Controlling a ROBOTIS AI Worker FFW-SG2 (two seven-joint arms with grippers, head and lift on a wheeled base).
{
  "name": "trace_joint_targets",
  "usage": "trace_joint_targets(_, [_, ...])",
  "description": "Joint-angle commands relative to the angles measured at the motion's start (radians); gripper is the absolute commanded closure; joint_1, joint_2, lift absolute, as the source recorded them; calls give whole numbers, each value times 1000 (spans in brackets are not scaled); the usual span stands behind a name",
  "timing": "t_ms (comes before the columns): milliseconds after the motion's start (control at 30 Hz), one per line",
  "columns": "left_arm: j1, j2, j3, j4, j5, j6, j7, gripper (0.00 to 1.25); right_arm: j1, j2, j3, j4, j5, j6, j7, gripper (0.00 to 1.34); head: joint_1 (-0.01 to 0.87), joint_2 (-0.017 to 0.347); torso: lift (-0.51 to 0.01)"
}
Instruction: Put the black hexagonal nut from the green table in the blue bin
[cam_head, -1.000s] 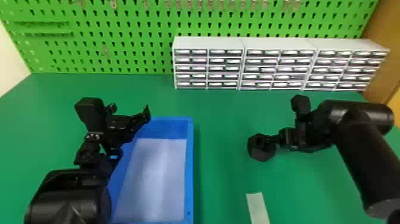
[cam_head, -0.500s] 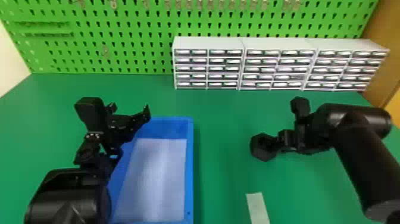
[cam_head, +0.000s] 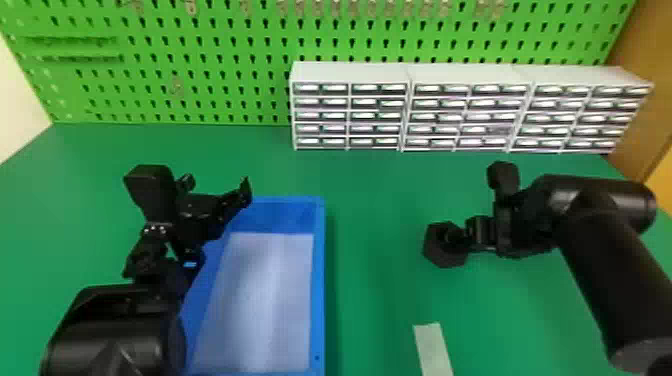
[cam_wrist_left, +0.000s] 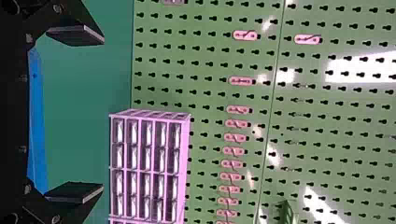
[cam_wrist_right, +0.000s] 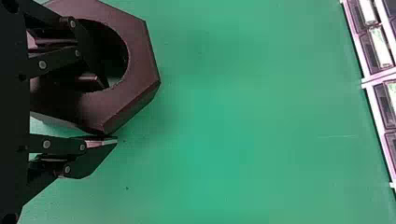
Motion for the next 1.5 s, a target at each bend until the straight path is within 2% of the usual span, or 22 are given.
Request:
trace_joint_targets(0, [0, -3, 1, 0, 2, 0, 0, 171, 16, 0, 3, -34, -3, -7, 0, 947, 686, 51, -97])
trace_joint_targets(333, [3, -3, 1, 0, 3, 0, 0, 171, 106, -5, 0, -245, -48, -58, 0, 949, 686, 51, -97])
trace_joint_targets(700, [5, -3, -2, 0, 3, 0, 0, 171, 160, -3, 1, -434, -83, -73, 0, 949, 686, 51, -97])
trace_joint_targets(1033, [6, -3, 0, 0, 5, 0, 0, 171, 238, -14, 37, -609, -164, -244, 0, 952, 686, 51, -97])
trace_joint_targets(1467, [6, -3, 0, 0, 8, 0, 0, 171, 330, -20, 64, -759, -175, -414, 2, 952, 686, 51, -97])
